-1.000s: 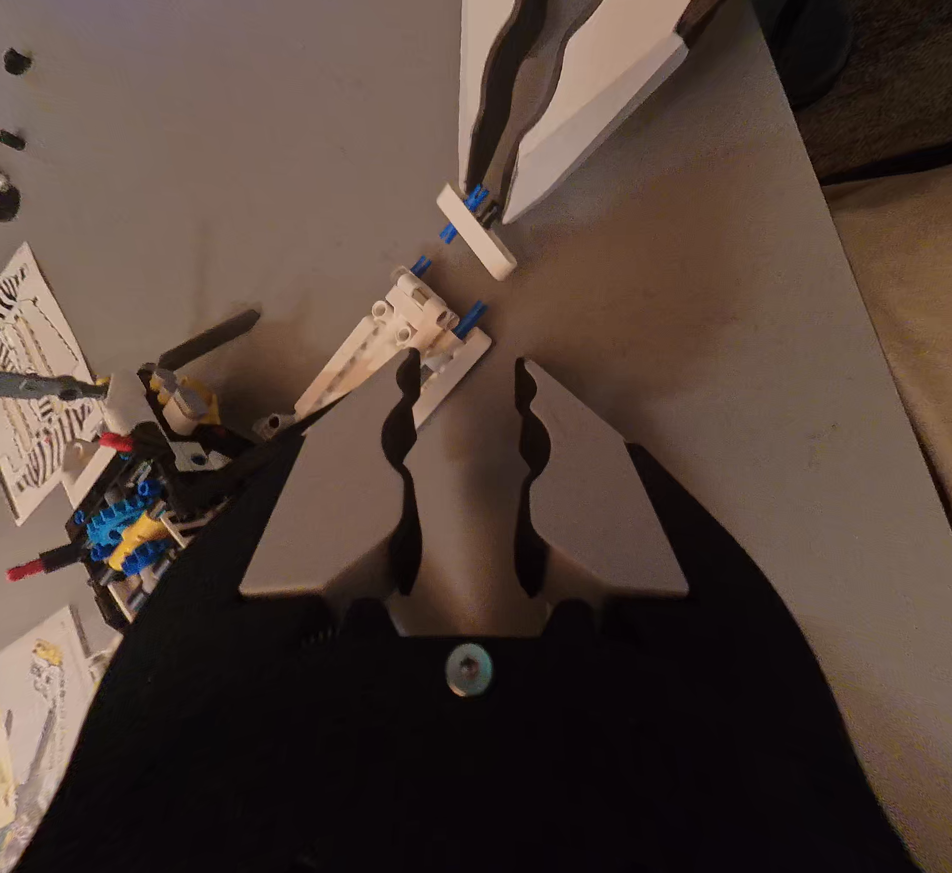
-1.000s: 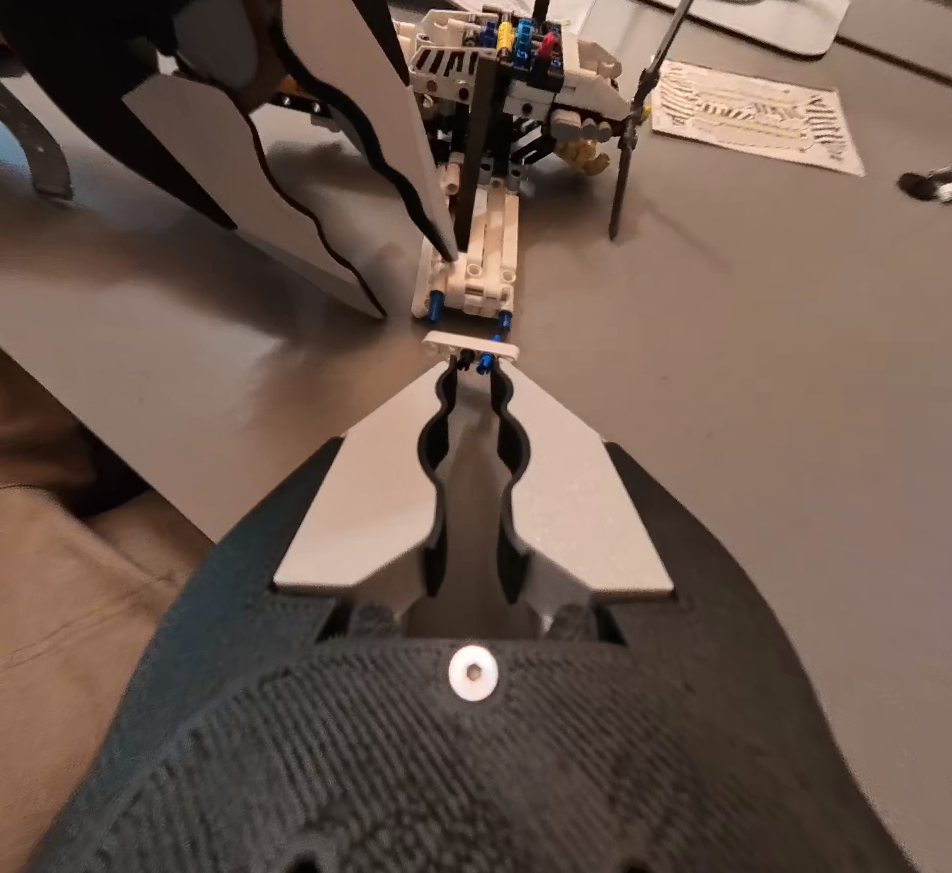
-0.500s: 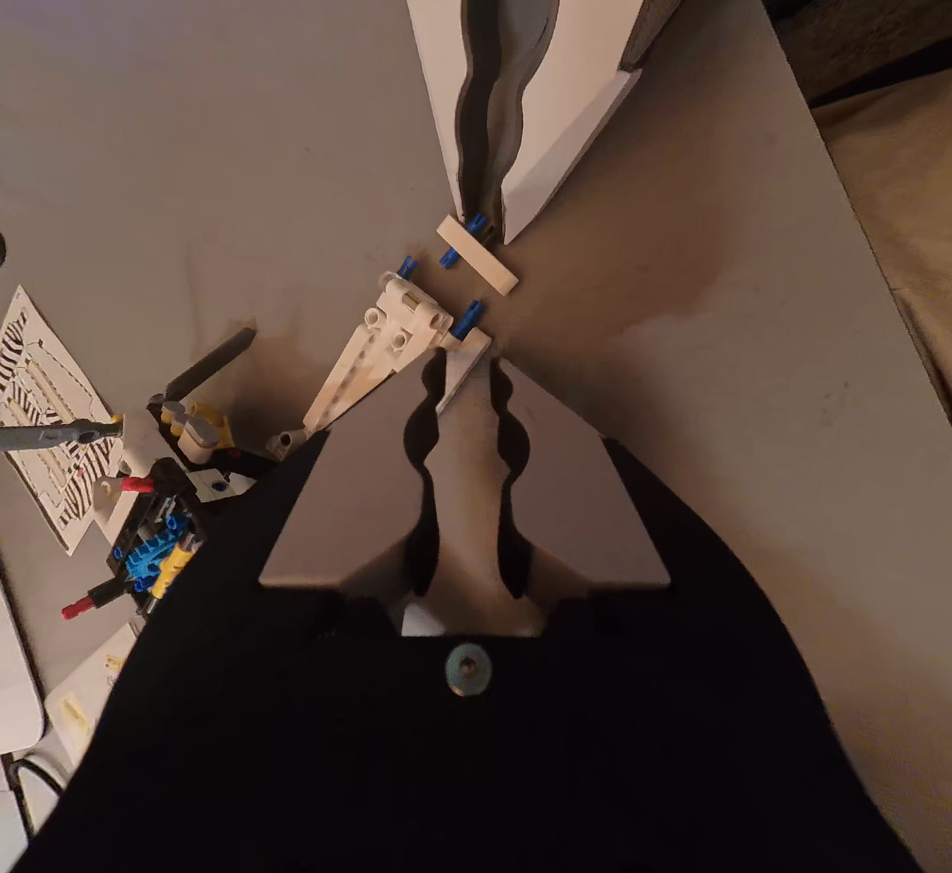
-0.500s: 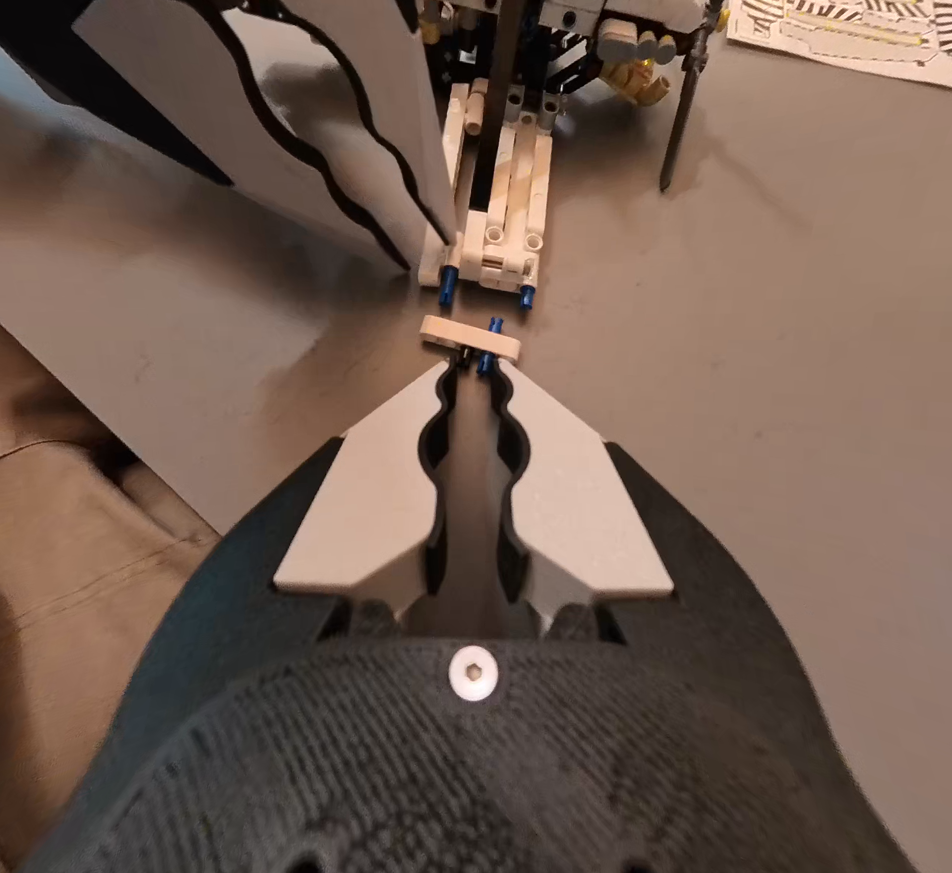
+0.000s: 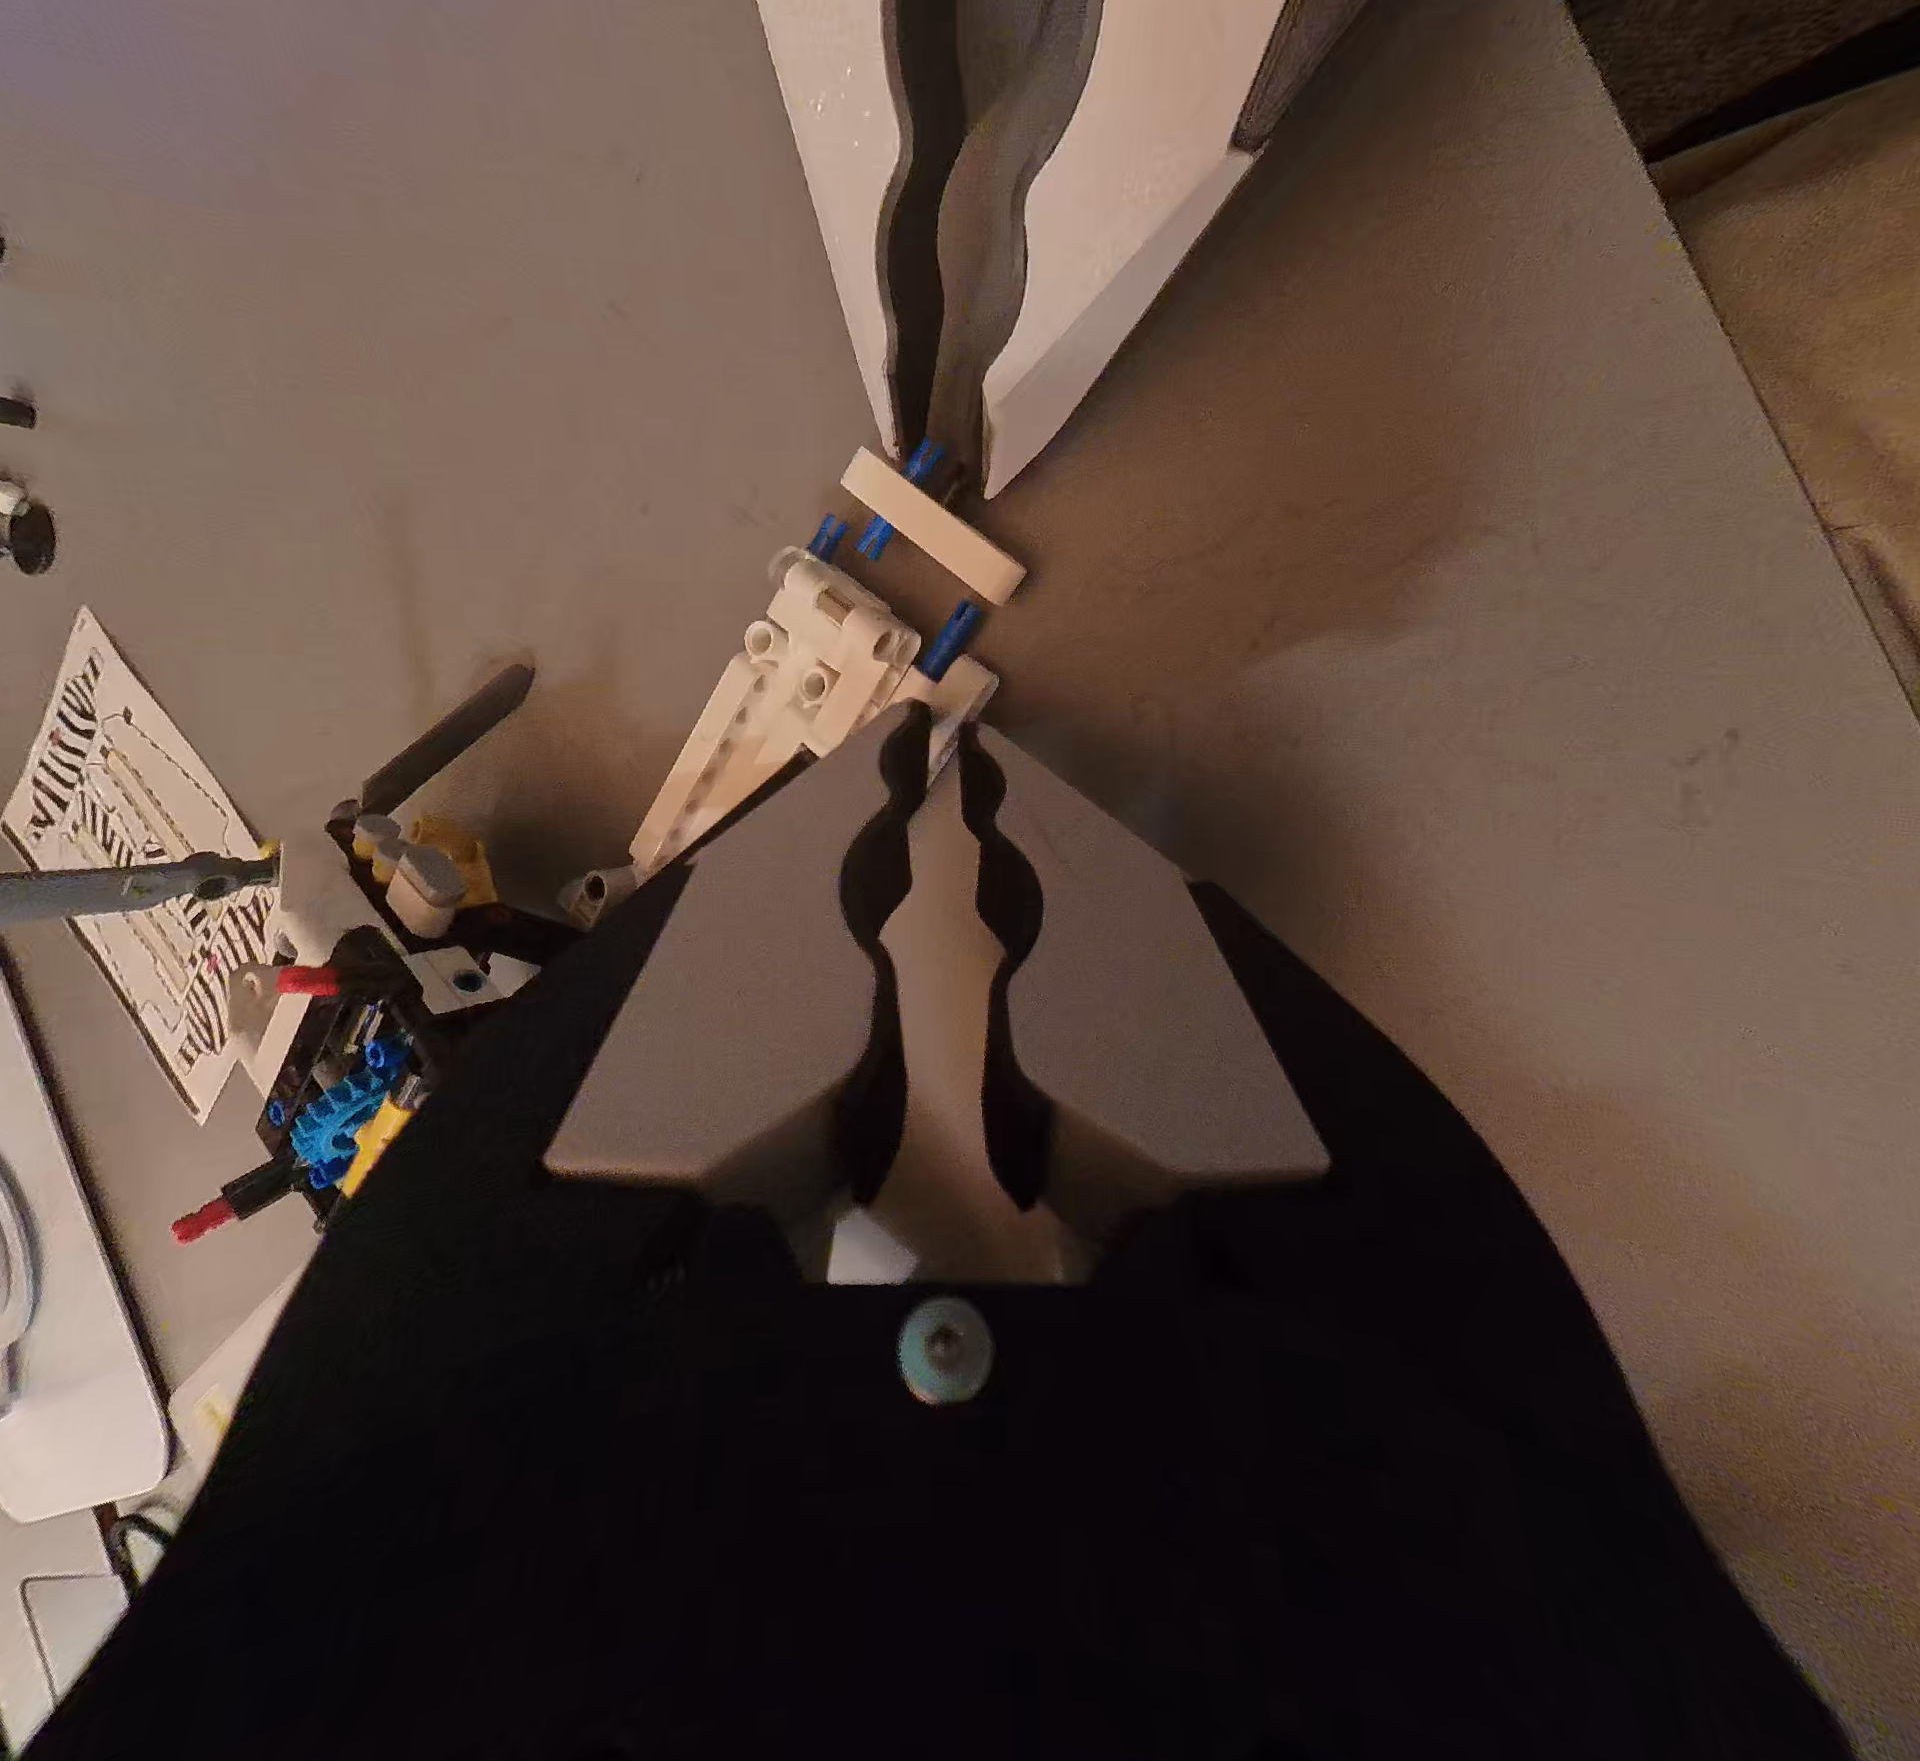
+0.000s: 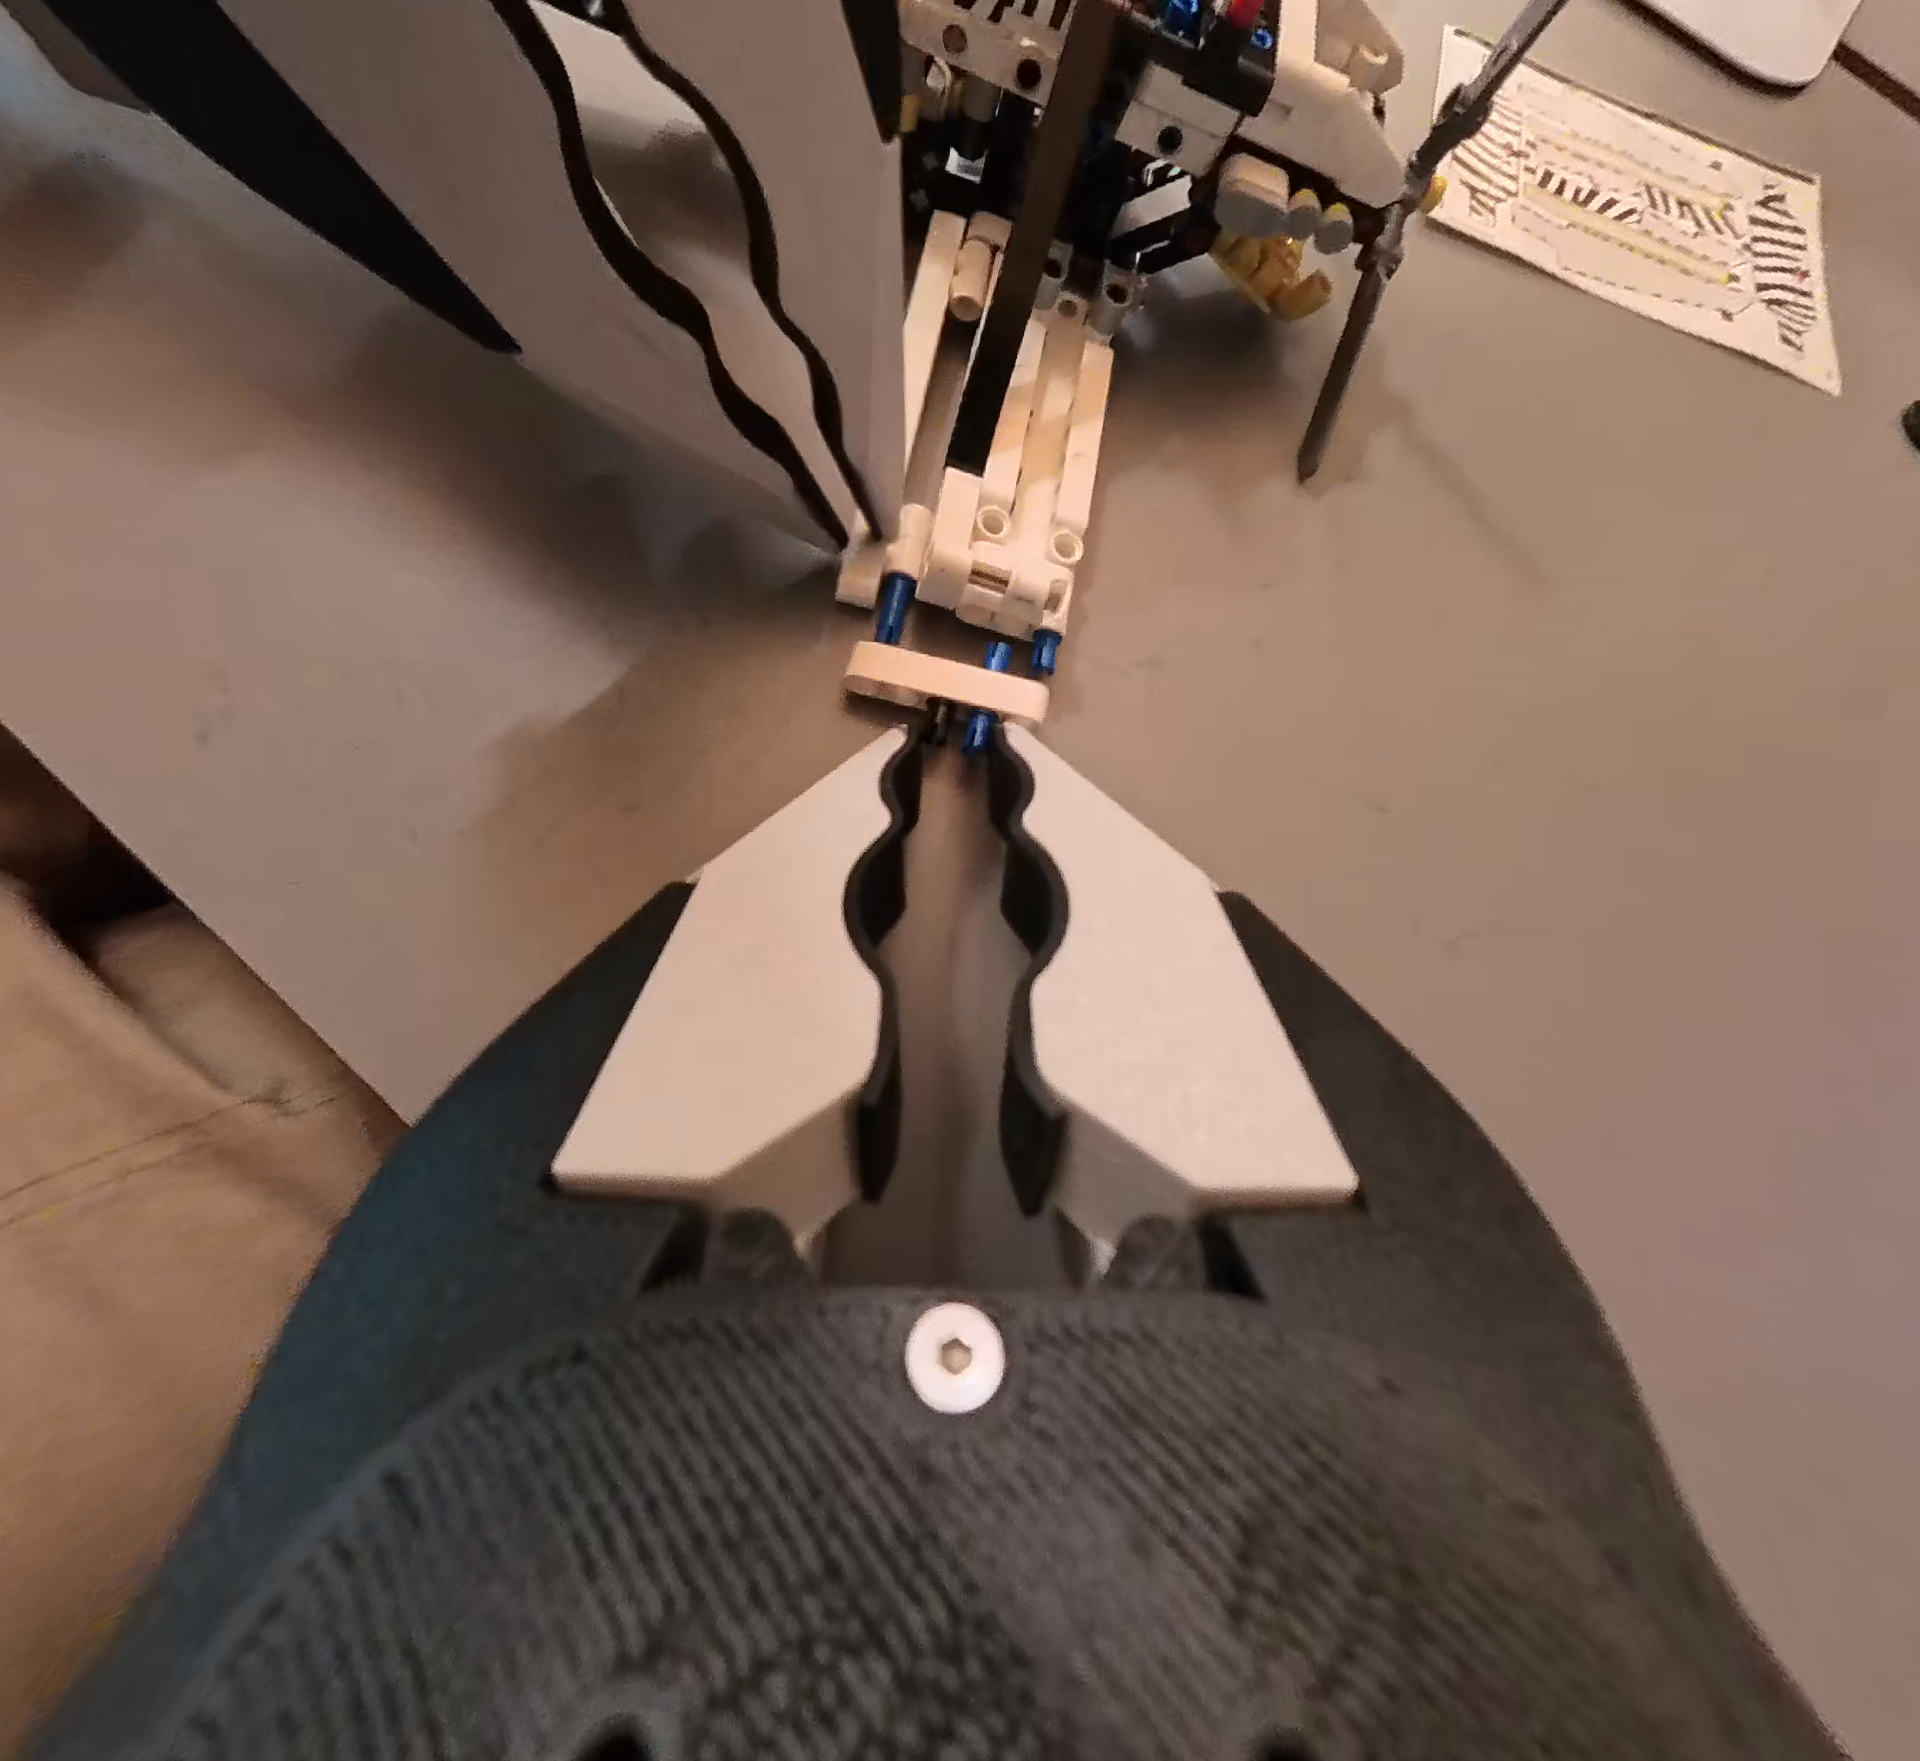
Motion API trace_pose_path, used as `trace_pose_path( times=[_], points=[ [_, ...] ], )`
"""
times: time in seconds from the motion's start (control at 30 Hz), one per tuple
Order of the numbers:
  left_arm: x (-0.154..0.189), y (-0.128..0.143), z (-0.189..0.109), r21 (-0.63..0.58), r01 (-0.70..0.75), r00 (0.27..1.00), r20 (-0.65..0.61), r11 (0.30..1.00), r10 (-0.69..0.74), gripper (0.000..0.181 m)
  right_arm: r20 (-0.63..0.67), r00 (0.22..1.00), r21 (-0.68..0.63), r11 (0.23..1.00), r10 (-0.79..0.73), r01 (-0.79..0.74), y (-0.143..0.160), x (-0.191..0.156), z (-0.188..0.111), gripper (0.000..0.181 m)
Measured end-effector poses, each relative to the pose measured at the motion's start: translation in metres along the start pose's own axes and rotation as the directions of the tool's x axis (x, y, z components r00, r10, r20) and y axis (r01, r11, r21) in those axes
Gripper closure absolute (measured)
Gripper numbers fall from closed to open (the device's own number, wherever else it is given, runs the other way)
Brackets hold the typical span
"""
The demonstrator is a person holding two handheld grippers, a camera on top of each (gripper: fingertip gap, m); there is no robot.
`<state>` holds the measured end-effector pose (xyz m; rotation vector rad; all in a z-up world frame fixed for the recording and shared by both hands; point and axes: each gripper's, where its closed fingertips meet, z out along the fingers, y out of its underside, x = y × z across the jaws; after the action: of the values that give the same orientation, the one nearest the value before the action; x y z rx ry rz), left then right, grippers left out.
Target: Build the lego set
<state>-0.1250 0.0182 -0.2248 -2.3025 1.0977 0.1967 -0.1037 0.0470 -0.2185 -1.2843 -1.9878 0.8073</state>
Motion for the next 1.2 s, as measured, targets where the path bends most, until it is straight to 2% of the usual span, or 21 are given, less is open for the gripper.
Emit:
trace_pose_path(
  times=[0.2,0.47,0.67,0.83,1.0,1.2],
  points=[
    [-0.0020,-0.0021,-0.0029,0.021,0.010,1.000,0.001,1.000,-0.010,0.178,0.036,0.999,0.013,0.999,0.030,-0.030,-0.0028,0.0006,-0.0005,0.171],
    [-0.0063,-0.0026,-0.0031,0.025,0.013,1.000,0.005,1.000,-0.013,0.135,0.079,0.997,-0.002,1.000,0.028,-0.028,-0.0036,0.0008,0.0026,0.171],
    [-0.0051,-0.0045,-0.0005,0.009,0.010,0.999,-0.045,1.000,-0.010,0.136,0.085,0.996,-0.009,0.999,0.031,-0.031,-0.0034,0.0021,0.0044,0.171],
    [0.0026,-0.0044,0.0001,0.006,0.037,0.993,-0.108,0.999,-0.036,0.153,0.082,0.996,-0.025,1.000,0.019,-0.017,-0.0022,0.0016,0.0072,0.171],
    [0.0004,-0.0039,-0.0003,0.007,0.025,0.996,-0.082,1.000,-0.024,0.151,0.091,0.995,0.006,0.999,0.033,-0.034,-0.0059,0.0026,0.0039,0.171],
    [0.0005,-0.0038,0.0004,0.009,0.056,0.992,-0.112,0.998,-0.055,0.151,0.102,0.993,-0.032,0.998,0.058,-0.055,-0.0011,0.0031,0.0078,0.171]
  ],
)
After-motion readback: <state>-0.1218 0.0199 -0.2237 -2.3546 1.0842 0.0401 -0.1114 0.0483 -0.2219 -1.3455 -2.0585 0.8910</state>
